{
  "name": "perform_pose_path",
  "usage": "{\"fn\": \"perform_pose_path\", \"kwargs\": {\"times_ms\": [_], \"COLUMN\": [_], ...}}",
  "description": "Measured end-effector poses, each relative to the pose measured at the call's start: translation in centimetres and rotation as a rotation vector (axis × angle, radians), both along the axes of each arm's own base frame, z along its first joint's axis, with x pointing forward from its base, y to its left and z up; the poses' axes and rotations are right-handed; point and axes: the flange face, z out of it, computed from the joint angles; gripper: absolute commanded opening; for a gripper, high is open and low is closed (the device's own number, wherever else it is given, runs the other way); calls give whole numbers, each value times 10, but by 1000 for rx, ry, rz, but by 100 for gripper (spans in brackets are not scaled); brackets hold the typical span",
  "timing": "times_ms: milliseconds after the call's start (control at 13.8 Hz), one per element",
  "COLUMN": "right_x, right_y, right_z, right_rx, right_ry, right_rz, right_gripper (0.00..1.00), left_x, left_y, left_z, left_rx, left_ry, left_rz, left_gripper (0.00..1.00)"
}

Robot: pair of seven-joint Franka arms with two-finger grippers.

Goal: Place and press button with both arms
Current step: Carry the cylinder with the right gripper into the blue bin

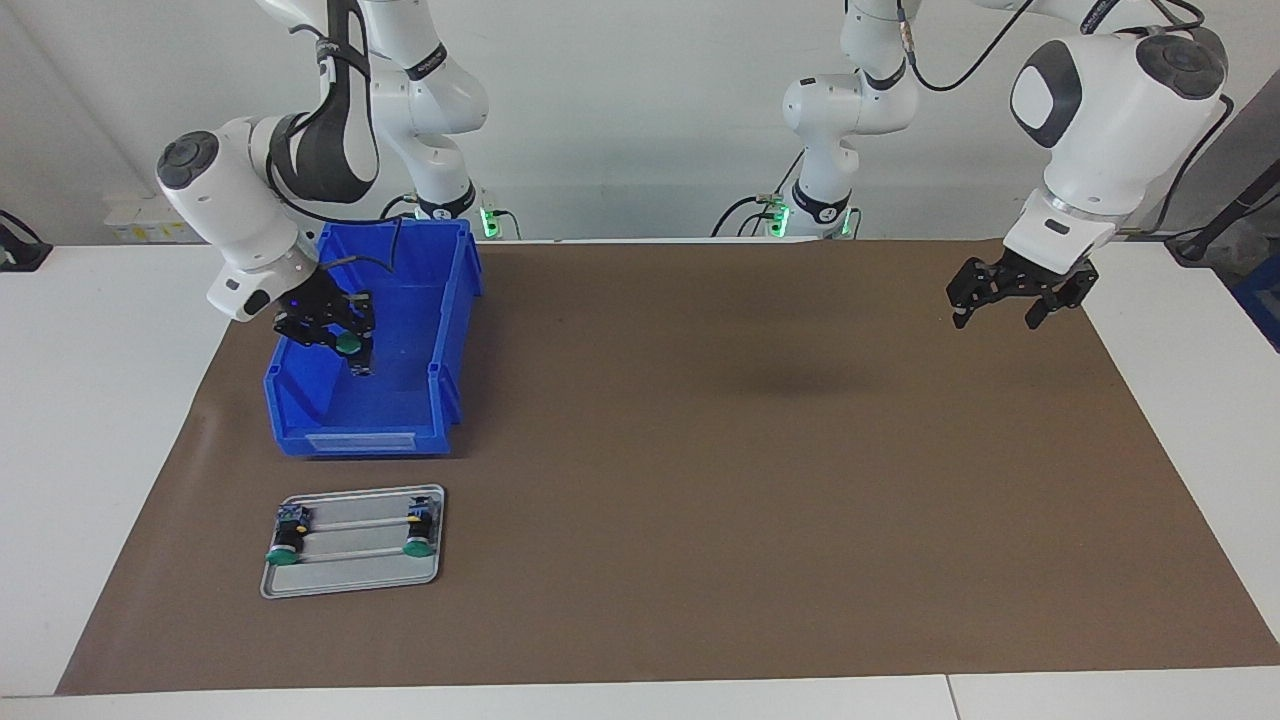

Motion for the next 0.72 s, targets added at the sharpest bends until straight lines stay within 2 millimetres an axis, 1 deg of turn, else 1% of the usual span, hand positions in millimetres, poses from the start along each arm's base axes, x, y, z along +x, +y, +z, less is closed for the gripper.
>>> {"fn": "perform_pose_path", "kwargs": {"times_ms": [362,506,579,651,723], "right_x": [1,3,4,5,4], "right_y": [8,19,24,27,27], "right_z": [-38,-47,-50,-53,-55], "right_rx": [-2,6,11,11,11], "right_ry": [-19,-25,-28,-26,-21], "right_rz": [-8,-1,1,5,5], "right_gripper": [0,0,5,32,62], "left_x": [0,0,0,0,0], "left_y": [0,0,0,0,0], "left_z": [0,0,0,0,0], "left_rx": [0,0,0,0,0], "left_ry": [0,0,0,0,0], "left_rz": [0,0,0,0,0], "left_gripper": [100,100,100,100,100]}}
